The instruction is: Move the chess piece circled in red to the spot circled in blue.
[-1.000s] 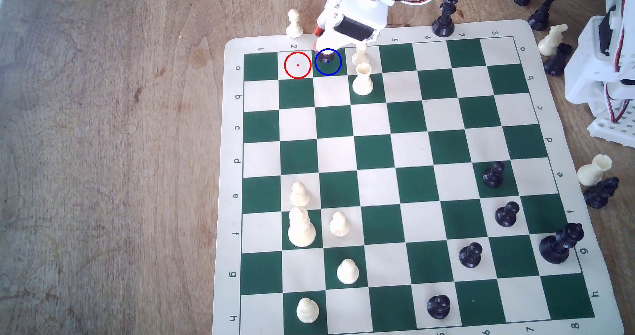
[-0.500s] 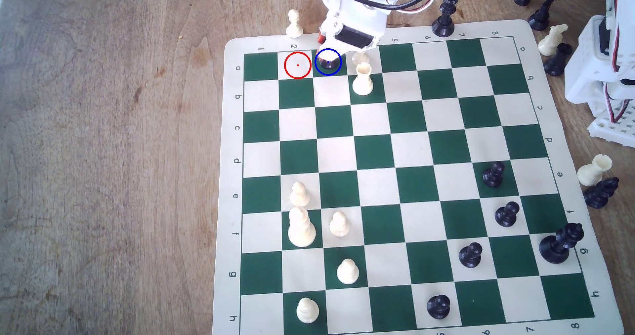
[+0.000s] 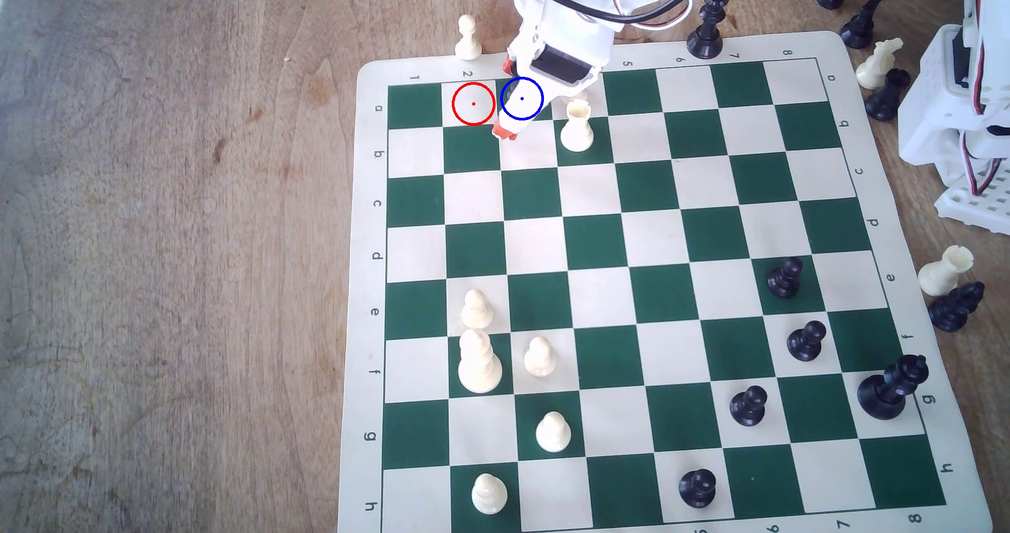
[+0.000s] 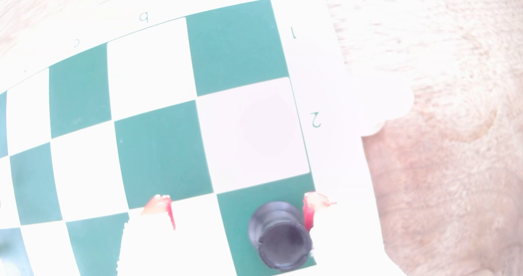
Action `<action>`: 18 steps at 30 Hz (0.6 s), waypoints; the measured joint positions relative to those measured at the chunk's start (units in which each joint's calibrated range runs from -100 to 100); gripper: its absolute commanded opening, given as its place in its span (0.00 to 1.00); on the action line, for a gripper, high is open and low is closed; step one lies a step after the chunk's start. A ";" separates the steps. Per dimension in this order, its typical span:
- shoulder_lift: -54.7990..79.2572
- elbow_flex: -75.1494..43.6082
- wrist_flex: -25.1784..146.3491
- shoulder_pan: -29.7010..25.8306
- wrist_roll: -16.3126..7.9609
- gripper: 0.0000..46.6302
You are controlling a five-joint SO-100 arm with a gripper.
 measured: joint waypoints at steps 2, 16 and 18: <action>-0.34 0.27 0.00 0.44 0.00 0.53; -29.58 18.44 -0.40 -2.06 -0.73 0.51; -39.21 25.12 0.96 -4.35 -0.78 0.52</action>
